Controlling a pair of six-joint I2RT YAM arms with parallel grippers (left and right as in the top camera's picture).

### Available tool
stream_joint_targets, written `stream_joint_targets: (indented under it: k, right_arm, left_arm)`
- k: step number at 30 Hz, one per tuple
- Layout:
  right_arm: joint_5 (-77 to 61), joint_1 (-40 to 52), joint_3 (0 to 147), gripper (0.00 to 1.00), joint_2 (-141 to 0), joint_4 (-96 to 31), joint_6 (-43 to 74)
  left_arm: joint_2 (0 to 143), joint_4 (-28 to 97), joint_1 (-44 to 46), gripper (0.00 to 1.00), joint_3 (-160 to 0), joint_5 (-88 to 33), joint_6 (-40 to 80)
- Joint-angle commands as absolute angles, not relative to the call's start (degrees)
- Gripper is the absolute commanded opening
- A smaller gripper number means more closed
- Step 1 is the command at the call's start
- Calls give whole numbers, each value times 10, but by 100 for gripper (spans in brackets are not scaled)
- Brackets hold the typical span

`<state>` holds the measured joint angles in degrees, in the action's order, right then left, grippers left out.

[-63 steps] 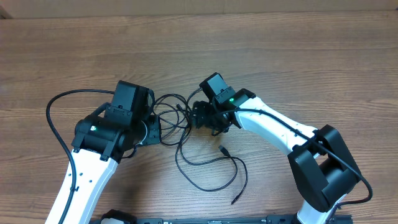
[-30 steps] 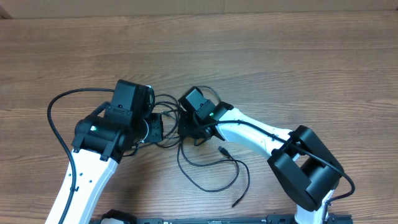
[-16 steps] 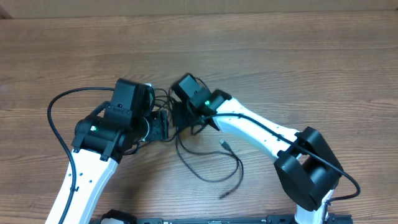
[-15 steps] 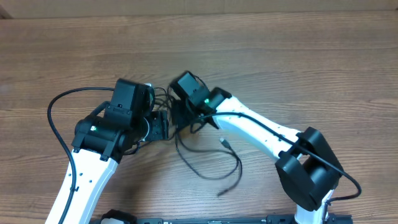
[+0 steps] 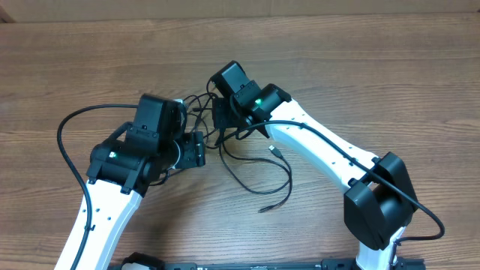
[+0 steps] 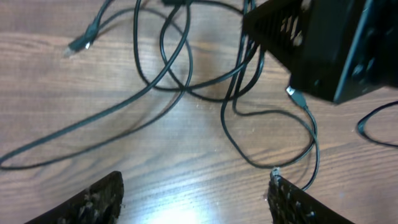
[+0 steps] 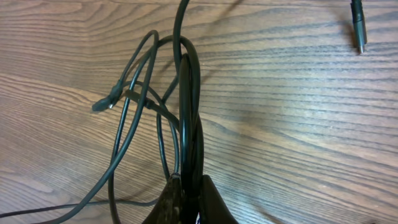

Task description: Untangle cables

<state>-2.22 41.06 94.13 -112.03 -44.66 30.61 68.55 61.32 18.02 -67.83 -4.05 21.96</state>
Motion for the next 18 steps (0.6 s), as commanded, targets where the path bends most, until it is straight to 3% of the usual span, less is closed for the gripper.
stream_joint_targets:
  k: [1,8,18]
  right_arm:
    - [-45,411,973,4,-1082,-442,288]
    - [-76,411,1025,4,-1036,-481,282]
    - [-79,407,1064,4,-964,-499,280]
  left_arm:
    - [678,579,183,74,-674,-39,177]
    - [681,492,184,76,-668,-55,175]
    - [713,495,184,74,-667,-60,176]
